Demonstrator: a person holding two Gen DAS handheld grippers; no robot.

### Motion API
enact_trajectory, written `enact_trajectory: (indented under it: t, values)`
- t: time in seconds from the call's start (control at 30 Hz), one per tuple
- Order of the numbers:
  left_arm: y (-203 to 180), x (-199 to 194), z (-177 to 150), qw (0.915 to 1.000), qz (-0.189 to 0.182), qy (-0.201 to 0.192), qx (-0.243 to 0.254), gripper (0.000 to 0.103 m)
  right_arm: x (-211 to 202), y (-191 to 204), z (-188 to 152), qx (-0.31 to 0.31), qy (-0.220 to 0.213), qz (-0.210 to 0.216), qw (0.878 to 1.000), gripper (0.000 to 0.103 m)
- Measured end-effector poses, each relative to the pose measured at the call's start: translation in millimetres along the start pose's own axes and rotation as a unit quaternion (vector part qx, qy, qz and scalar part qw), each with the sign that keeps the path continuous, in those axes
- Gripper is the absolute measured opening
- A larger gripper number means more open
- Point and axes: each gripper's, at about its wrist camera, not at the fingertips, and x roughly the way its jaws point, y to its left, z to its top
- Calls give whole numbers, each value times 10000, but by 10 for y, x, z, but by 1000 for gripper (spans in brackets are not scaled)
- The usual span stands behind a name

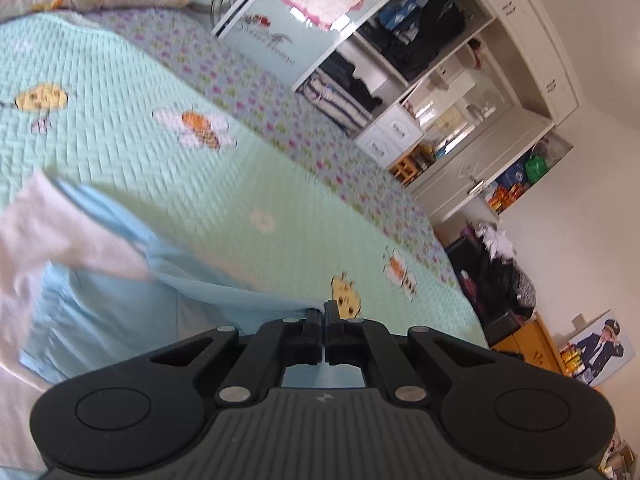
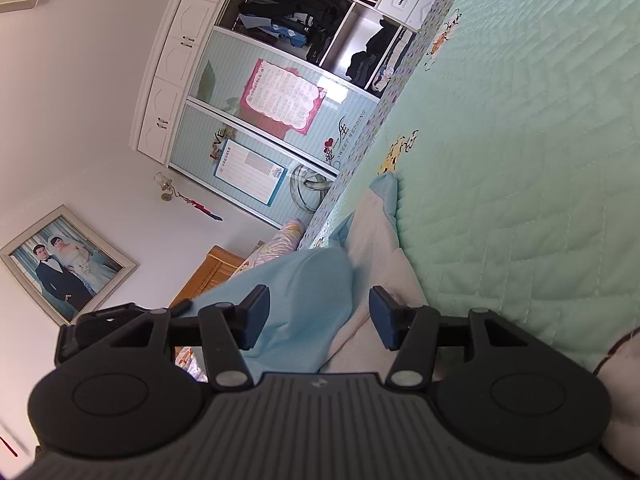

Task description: Fold clothes

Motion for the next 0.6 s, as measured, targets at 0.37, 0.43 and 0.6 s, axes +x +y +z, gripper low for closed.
enact_trajectory:
  t: [0.37,0.43,0.6]
  values:
    - [483,-453,-196,9991,123,-124,-390,0,-13,0,-29,-78,21,-42,10000,57]
    - [610,-455,-275,9985,113,-54,-528,0,-3,26,-36,-155,49,-80,9998,58]
    - [890,-458,-448,9965,59,106,-832,0,147,330,-115,-962,667,-307,9926,82]
